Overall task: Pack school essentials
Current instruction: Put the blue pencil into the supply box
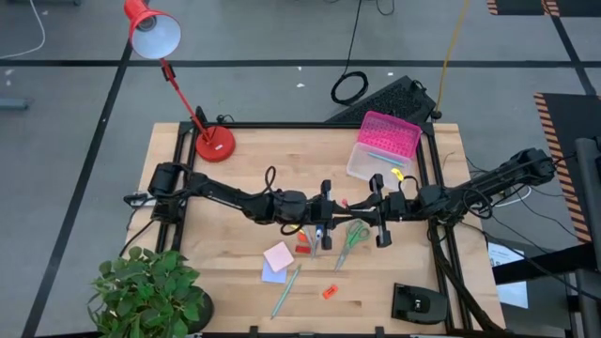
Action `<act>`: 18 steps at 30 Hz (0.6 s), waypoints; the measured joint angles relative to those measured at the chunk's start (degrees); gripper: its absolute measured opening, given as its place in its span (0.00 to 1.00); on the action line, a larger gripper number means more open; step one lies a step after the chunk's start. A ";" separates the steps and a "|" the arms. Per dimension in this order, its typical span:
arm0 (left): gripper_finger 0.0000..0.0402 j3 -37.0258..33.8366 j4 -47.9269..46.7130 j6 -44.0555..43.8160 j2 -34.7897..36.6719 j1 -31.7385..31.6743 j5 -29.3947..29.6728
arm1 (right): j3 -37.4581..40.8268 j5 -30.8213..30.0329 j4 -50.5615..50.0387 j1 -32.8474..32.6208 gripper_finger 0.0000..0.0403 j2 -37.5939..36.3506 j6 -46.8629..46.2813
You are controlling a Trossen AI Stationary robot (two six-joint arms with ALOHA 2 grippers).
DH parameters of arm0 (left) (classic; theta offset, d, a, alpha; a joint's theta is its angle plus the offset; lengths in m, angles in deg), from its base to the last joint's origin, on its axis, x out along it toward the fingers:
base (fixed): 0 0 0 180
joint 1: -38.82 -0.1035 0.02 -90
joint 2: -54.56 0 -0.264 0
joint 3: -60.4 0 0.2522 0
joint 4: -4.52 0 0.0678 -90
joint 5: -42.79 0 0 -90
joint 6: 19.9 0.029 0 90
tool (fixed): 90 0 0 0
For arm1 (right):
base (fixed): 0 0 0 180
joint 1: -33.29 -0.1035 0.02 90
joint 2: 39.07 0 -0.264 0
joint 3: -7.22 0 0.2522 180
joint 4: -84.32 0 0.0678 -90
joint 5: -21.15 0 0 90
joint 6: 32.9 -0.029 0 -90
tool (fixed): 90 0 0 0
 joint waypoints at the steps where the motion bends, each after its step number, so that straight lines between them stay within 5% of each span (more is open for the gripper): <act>1: 0.04 0.00 -0.14 -0.03 0.15 -0.04 0.01 | 0.00 0.00 -0.06 0.00 0.07 0.00 -0.19; 9: 0.08 -0.07 -9.17 1.48 4.19 -0.03 3.53 | -0.07 -1.50 -4.19 0.00 0.26 -0.80 -3.31; 18: 0.05 -0.02 -41.79 2.38 14.36 0.18 15.65 | -0.06 -11.51 -20.04 0.00 0.59 -6.26 -4.53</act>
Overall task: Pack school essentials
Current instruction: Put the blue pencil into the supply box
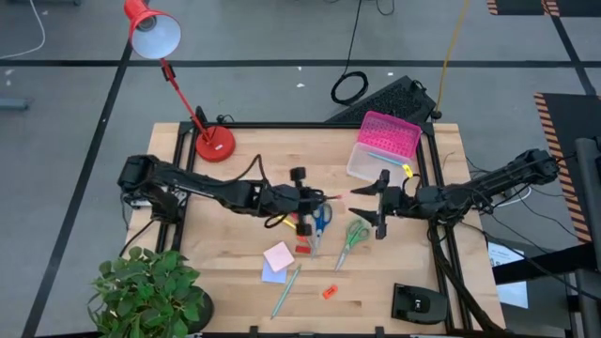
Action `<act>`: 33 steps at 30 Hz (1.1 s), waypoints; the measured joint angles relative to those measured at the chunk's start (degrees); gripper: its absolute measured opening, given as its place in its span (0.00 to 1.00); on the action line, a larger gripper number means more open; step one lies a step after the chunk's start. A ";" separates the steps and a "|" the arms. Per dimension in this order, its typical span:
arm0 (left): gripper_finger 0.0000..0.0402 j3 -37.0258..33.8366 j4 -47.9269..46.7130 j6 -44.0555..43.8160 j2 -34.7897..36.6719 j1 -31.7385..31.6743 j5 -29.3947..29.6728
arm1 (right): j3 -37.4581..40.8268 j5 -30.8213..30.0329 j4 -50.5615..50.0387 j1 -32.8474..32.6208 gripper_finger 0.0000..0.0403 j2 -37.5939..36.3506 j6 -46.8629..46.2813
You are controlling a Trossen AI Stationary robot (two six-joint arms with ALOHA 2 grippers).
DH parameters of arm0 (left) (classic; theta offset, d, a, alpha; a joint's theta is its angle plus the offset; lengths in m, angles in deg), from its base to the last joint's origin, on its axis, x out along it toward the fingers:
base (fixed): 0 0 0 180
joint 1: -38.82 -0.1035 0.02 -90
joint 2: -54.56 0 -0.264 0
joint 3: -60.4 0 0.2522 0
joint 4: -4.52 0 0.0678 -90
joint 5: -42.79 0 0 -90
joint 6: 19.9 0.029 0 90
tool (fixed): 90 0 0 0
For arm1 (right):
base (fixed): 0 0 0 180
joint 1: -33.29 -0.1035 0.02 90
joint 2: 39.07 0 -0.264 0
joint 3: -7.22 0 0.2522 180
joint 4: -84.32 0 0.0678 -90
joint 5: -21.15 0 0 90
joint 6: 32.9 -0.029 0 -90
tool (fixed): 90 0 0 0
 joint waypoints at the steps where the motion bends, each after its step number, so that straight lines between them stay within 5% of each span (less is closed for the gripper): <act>1: 0.06 0.03 -4.75 -0.58 0.93 0.00 1.80 | -0.05 -1.54 -1.85 0.00 0.60 -0.04 -0.53; 6: 0.08 -0.09 -23.33 -4.08 1.46 -0.13 7.99 | -3.18 -8.47 -10.01 0.39 0.64 1.48 -8.44; 11: 0.04 -0.13 -31.61 -4.94 -1.48 -0.96 7.88 | -9.18 -10.15 -17.04 0.55 0.64 6.53 -11.26; 23: 0.04 -0.05 -32.42 -1.25 -7.02 -2.45 4.50 | -16.98 -11.42 -16.51 0.57 0.64 23.32 -6.49; 33: 0.06 -0.04 -31.42 -1.55 -7.00 -2.84 3.32 | -17.29 -10.44 -12.01 0.92 0.59 28.85 -1.51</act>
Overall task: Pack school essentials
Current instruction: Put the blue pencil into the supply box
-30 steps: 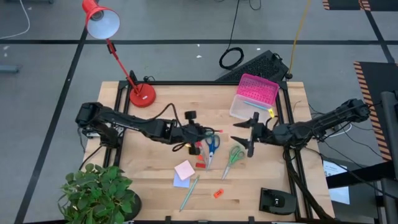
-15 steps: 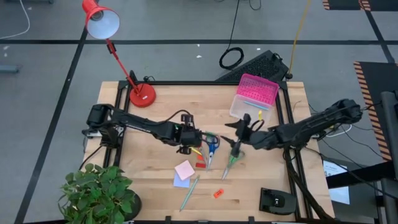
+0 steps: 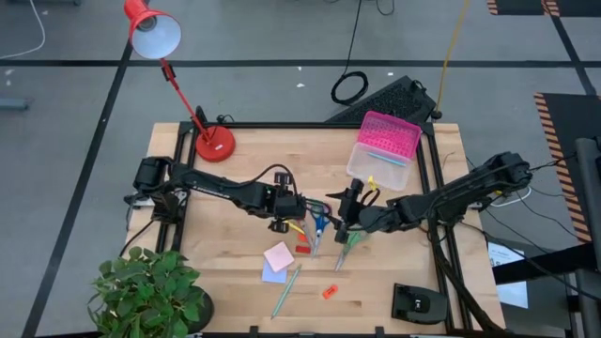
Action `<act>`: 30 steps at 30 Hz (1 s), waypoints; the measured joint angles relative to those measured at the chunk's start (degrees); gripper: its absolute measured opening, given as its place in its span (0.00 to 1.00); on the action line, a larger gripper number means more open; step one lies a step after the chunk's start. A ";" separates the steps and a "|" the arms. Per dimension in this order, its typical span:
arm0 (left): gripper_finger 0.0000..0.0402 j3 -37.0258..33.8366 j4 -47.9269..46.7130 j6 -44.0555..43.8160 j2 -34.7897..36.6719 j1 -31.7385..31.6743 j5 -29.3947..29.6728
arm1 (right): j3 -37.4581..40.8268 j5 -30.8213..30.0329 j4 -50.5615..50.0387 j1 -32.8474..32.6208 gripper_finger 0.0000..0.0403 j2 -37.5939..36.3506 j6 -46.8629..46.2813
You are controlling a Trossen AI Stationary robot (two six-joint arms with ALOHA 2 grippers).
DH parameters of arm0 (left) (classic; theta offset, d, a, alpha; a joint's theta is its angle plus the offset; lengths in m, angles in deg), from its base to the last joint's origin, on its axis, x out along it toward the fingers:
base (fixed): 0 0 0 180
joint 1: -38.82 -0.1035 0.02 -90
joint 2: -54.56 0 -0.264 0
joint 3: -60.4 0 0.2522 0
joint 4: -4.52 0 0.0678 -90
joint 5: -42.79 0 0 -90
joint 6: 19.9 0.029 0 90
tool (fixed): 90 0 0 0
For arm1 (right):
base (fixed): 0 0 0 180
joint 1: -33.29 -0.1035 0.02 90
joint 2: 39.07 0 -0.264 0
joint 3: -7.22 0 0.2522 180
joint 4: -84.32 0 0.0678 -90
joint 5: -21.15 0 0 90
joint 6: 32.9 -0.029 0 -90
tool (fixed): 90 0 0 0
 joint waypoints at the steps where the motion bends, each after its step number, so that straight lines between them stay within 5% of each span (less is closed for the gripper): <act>1: 0.05 0.00 0.18 0.00 0.00 0.00 -0.09 | 0.00 0.83 0.10 0.26 0.57 0.28 0.33; 20: 0.06 0.00 0.18 0.60 0.00 0.07 -0.06 | 0.04 2.36 -0.10 0.70 0.13 0.80 2.69; 24: 0.06 0.00 0.03 0.87 0.00 0.07 -0.06 | 0.04 4.28 -0.55 0.70 0.13 0.80 2.67; 30: 0.06 -0.02 -0.21 1.05 0.00 0.09 -0.09 | 0.04 6.60 -3.97 0.70 0.27 0.78 4.12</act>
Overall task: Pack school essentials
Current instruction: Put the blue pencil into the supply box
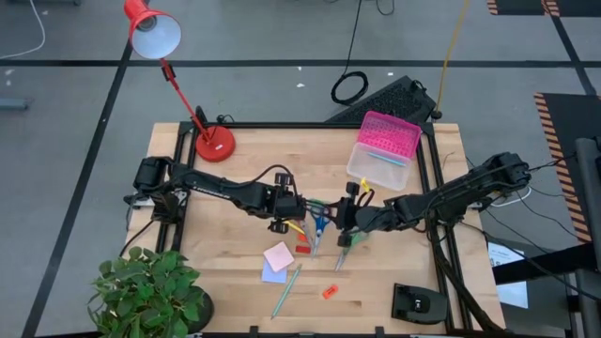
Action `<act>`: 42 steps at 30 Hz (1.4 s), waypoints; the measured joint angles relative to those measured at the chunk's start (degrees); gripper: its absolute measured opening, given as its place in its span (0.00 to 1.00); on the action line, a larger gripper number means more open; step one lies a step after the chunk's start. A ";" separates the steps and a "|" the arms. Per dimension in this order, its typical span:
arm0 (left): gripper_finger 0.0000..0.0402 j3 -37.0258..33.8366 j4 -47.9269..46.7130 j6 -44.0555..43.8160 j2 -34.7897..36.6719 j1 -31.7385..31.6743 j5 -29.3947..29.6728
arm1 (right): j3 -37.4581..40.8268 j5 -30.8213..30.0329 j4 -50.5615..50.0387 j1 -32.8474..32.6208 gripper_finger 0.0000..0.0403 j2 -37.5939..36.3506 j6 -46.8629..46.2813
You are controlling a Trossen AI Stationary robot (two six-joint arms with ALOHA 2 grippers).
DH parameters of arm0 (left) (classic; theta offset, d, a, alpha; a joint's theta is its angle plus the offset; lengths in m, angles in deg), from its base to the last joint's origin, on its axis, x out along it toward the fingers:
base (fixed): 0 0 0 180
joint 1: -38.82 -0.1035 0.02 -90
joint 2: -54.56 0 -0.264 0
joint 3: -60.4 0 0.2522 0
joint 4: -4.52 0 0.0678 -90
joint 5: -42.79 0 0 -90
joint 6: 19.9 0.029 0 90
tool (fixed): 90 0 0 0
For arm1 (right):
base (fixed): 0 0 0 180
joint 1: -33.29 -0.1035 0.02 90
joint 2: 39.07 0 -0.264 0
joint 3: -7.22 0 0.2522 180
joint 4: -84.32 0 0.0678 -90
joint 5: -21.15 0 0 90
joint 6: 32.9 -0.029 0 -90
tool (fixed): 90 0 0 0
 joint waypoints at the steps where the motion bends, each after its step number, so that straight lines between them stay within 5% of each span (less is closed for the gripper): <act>1: 0.06 0.02 0.02 -0.02 0.00 -0.02 0.02 | 0.00 -0.04 -0.33 0.00 0.29 0.00 0.15; 6: 0.06 0.00 0.07 -0.09 0.00 -0.02 0.02 | 0.00 -0.04 -0.30 -0.02 0.33 0.02 1.88; 16: 0.06 0.00 0.07 -0.09 0.00 -0.02 0.00 | 0.02 -0.06 0.57 0.00 0.21 0.00 2.05; 31: 0.06 0.00 0.09 -0.24 0.04 -0.02 -0.02 | 0.04 -0.05 1.50 0.00 0.22 0.01 1.61; 42: 0.06 0.00 -0.06 -0.48 0.04 0.07 -0.09 | 0.04 -0.21 1.39 0.77 0.10 0.02 -0.17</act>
